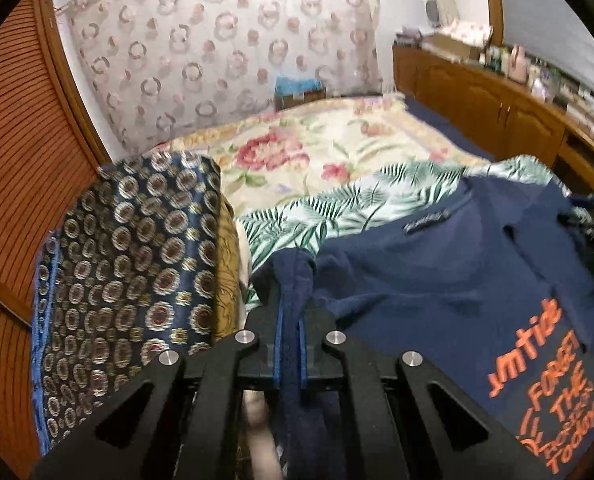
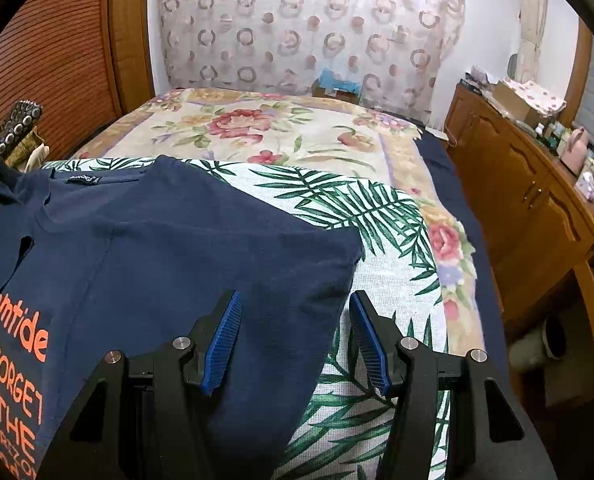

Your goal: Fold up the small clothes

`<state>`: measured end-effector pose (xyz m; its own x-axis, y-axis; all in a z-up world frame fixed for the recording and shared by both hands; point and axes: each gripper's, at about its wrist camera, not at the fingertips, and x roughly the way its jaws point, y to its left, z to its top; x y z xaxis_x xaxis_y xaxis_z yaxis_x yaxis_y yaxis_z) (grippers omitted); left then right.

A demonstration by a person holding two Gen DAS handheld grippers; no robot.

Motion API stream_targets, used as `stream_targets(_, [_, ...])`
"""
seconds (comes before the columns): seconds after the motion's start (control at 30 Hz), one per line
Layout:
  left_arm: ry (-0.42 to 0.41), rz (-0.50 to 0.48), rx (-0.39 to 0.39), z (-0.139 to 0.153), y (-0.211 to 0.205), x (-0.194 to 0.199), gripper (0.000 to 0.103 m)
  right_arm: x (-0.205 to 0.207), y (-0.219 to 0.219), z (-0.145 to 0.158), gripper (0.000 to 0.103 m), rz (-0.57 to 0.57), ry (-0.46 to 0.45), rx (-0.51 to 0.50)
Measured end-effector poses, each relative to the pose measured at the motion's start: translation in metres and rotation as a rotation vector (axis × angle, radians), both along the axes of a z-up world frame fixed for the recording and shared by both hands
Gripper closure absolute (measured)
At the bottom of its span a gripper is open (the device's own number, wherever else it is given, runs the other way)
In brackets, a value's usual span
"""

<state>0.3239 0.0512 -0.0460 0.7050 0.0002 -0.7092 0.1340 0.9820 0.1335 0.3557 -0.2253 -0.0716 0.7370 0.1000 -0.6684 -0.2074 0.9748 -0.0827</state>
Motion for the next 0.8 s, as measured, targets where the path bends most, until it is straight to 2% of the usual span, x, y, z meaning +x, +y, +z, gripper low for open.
stream_targets(0.17, [-0.036, -0.014, -0.045, 0.011, 0.003, -0.011, 0.096, -0.001, 0.000, -0.001, 0.045, 0.000, 0.003, 0.006])
stream_targets(0.4, [-0.038, -0.036, -0.073, 0.008, -0.002, -0.020, 0.096, 0.002, -0.006, -0.001, 0.044, -0.008, 0.014, 0.034])
stream_targets(0.57, [-0.039, -0.056, -0.101, 0.007, -0.007, -0.022, 0.096, 0.003, -0.022, 0.001, 0.044, -0.011, 0.015, 0.107])
stream_targets(0.8, [-0.048, -0.078, -0.120, 0.007, -0.014, -0.030, 0.097, 0.017, -0.032, 0.000, 0.044, -0.022, 0.043, 0.115])
